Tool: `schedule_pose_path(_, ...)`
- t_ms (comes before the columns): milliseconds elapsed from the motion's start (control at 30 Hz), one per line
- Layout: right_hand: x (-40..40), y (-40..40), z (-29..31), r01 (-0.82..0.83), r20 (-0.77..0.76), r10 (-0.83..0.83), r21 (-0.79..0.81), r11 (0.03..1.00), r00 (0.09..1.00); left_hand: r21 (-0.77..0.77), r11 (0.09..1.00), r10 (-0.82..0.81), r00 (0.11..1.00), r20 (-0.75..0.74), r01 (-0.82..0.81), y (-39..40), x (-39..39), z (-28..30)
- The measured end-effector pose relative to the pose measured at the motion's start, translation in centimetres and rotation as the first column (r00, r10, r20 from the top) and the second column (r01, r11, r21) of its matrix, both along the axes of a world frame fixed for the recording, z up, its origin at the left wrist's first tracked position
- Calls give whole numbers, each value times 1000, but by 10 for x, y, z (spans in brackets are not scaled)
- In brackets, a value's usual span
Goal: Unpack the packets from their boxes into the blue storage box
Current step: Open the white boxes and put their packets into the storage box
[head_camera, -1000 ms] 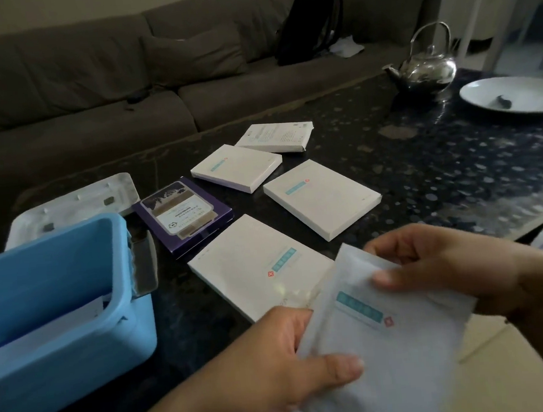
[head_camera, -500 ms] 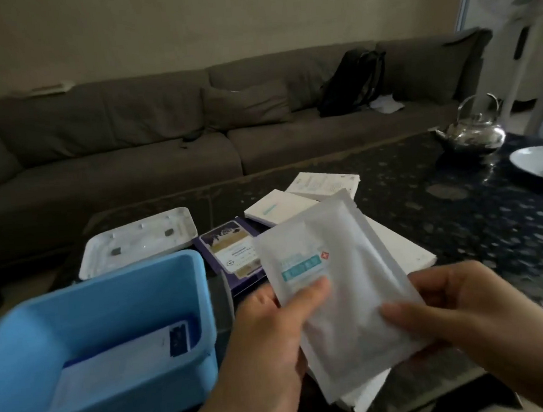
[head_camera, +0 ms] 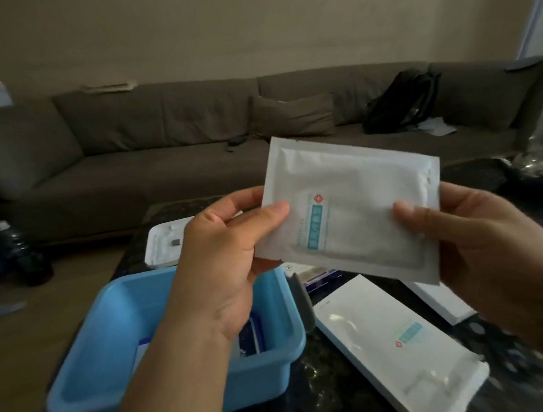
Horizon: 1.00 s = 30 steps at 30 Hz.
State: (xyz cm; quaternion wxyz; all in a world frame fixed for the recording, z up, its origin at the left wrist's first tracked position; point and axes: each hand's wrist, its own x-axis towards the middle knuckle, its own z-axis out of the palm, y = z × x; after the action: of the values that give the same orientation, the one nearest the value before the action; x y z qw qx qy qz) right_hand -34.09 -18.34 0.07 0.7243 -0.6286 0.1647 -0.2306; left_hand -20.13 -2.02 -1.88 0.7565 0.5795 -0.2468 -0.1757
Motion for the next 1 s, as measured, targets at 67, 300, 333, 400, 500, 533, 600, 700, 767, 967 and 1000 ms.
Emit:
schedule_pose_path(67,10,4,3,4,-41,-7,-82,997,999,29,999,-42,999,26,41,14,10,5)
schedule_pose_path(300,51,32,11,-174,-171,124,-325,929,978,47,984,165,978,127,-172,54,50,7)
schedule_pose_path(333,58,36,11,-197,-189,139,-338,920,972,60,977,193,971,139,-202,59,55,5)
schedule_pose_path(400,72,43,8,-240,-237,156,-386,891,959,102,959,246,954,172,-265,70,66,3)
schedule_pose_path(500,91,53,2,-298,-292,177,-446,844,940,214,916,291,929,227,-339,90,80,-1)
schedule_pose_path(533,97,57,-1,-316,-312,183,-456,832,932,254,900,294,924,245,-354,98,84,-3)
schedule_pose_path(600,111,64,-9,-356,-381,177,-476,804,908,352,854,300,915,270,-384,110,92,-7)
schedule_pose_path(700,130,75,-19,-444,-501,181,-476,759,846,512,731,336,891,307,-452,121,104,-18)
schedule_pose_path(767,139,80,-23,-490,-562,191,-447,748,805,575,652,351,869,348,-494,126,112,-26)
schedule_pose_path(967,159,93,-39,-554,-692,209,-320,769,690,650,598,316,883,347,-469,138,126,-38)
schedule_pose_path(1000,161,96,-43,-559,-714,215,-289,777,667,659,593,311,887,342,-463,139,126,-39)
